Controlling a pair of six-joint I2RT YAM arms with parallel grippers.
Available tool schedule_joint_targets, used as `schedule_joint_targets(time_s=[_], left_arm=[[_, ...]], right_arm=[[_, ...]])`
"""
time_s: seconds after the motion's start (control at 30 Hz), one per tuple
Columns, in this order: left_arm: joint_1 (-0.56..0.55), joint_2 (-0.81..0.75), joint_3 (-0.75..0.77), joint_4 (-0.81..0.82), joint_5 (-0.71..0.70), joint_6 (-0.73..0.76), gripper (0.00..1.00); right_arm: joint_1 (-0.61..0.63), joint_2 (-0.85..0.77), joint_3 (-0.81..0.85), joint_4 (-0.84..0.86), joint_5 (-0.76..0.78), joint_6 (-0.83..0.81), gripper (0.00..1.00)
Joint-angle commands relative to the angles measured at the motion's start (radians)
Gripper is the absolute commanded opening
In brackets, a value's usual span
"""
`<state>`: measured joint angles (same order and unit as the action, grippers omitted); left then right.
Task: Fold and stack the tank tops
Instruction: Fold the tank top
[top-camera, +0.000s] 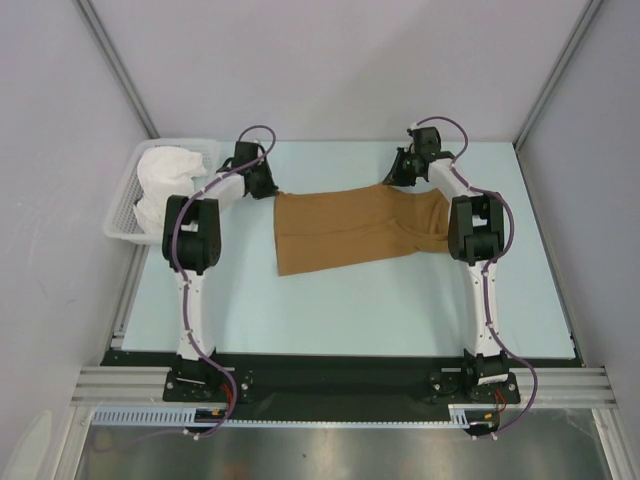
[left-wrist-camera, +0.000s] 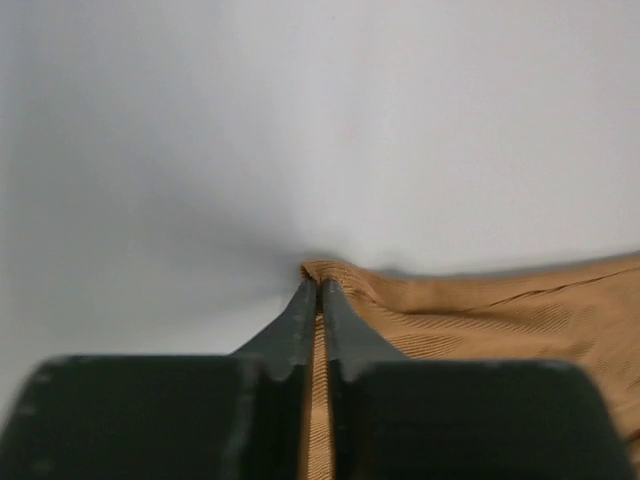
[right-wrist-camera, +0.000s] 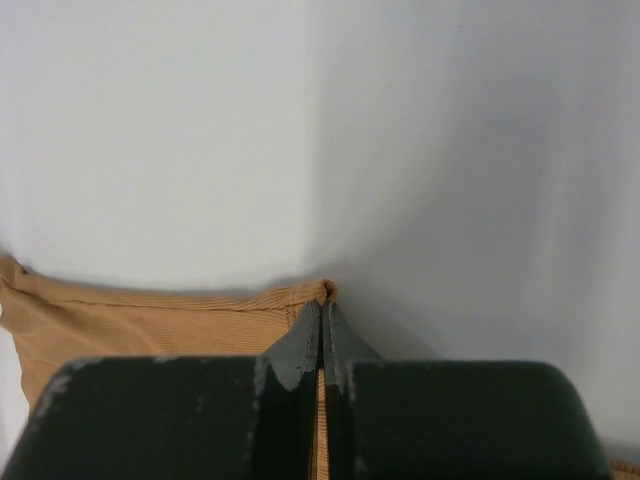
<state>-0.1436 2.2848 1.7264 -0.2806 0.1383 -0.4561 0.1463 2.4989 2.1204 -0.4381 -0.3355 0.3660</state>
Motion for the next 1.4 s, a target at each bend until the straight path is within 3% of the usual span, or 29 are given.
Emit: schedule_joint_targets(time_s=[0.0,0.17,0.6,1.37], left_arm=[[0.004,0.031,0.082,0.027,0.041,0.005,0.00],[0.006,0.051,0.124,0.018,0.072,0.000,0.00],[0.006,-0.157,-0.142,0.201,0.069,0.033,0.00],[0.006,-0.436,-0.533,0.363,0.075,0.030,0.00]], right_arm=[[-0.005,-0.017,0.018,0.030,-0.030,0.011,0.00],[-0.007,-0.032,0.000,0.041,-0.039,0.017,0.00],[-0.019,-0.101,-0.034,0.071,-0.054,0.034,0.00],[-0.042,-0.368,-0.473,0.193,-0.017,0.060,0.00]])
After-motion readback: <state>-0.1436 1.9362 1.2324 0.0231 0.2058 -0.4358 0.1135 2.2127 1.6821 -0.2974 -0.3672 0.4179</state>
